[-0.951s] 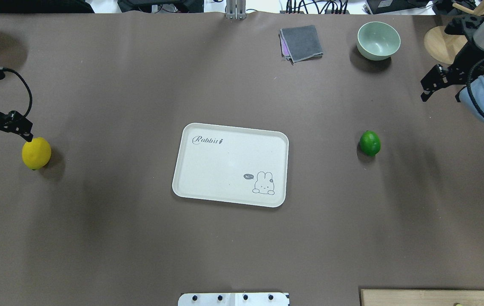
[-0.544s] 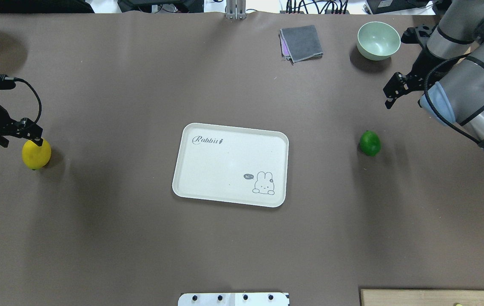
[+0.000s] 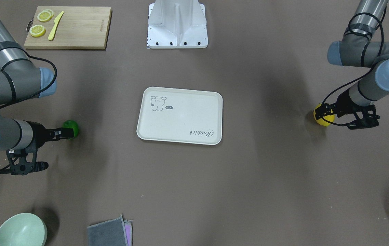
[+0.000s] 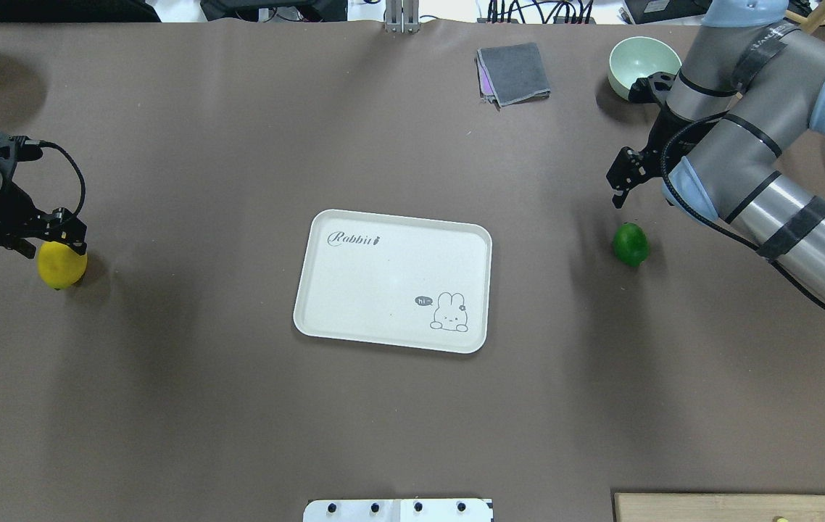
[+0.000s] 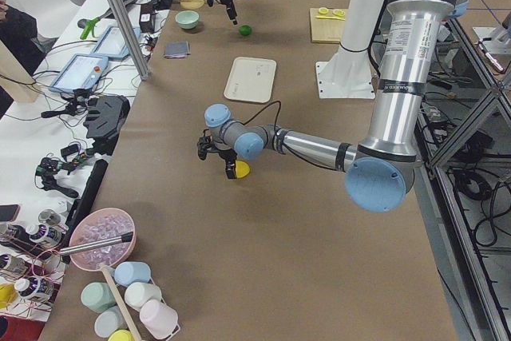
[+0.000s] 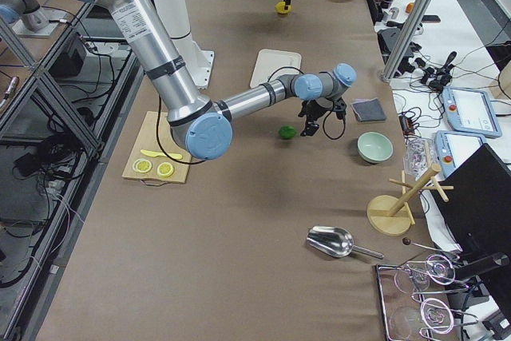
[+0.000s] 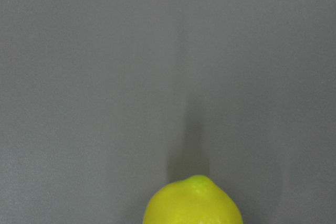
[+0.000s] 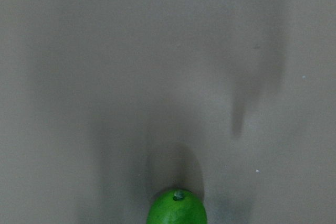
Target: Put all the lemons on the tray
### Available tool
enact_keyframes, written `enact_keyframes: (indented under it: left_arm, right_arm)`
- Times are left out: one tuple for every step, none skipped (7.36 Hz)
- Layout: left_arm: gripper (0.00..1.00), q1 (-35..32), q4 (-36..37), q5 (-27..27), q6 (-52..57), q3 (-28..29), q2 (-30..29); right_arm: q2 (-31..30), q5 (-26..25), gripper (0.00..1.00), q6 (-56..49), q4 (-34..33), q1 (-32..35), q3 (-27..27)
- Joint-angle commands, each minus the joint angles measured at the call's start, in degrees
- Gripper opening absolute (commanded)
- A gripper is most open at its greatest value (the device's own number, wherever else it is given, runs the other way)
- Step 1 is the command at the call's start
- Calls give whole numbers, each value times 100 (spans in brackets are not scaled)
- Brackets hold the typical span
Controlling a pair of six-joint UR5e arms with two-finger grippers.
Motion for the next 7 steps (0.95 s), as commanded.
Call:
enact_keyframes:
  left_arm:
    - [46, 6, -9, 4, -31, -28, 12]
    - [0, 6, -1, -5, -31, -63, 12]
    - [0, -3, -9, -23, -14, -72, 29]
    - [0, -3, 25, -75, 39, -107, 38]
    - [0, -3, 87, -110, 48, -159, 21]
    - [0, -107, 131, -424, 57, -151, 20]
    - [0, -343, 401, -566, 274, -177, 3]
  right_arm:
    - [-42, 45, 98, 9, -12, -236, -111]
    - [-7, 97, 98, 87, -12, -246, -215]
    - [-7, 141, 97, 114, -12, -247, -243]
    - [-7, 168, 96, 106, -47, -229, -252]
    - [-24, 177, 95, 106, -99, -229, -260]
    - [-42, 186, 93, 106, -213, -229, -260]
    - [-59, 186, 90, 106, -231, -290, -269]
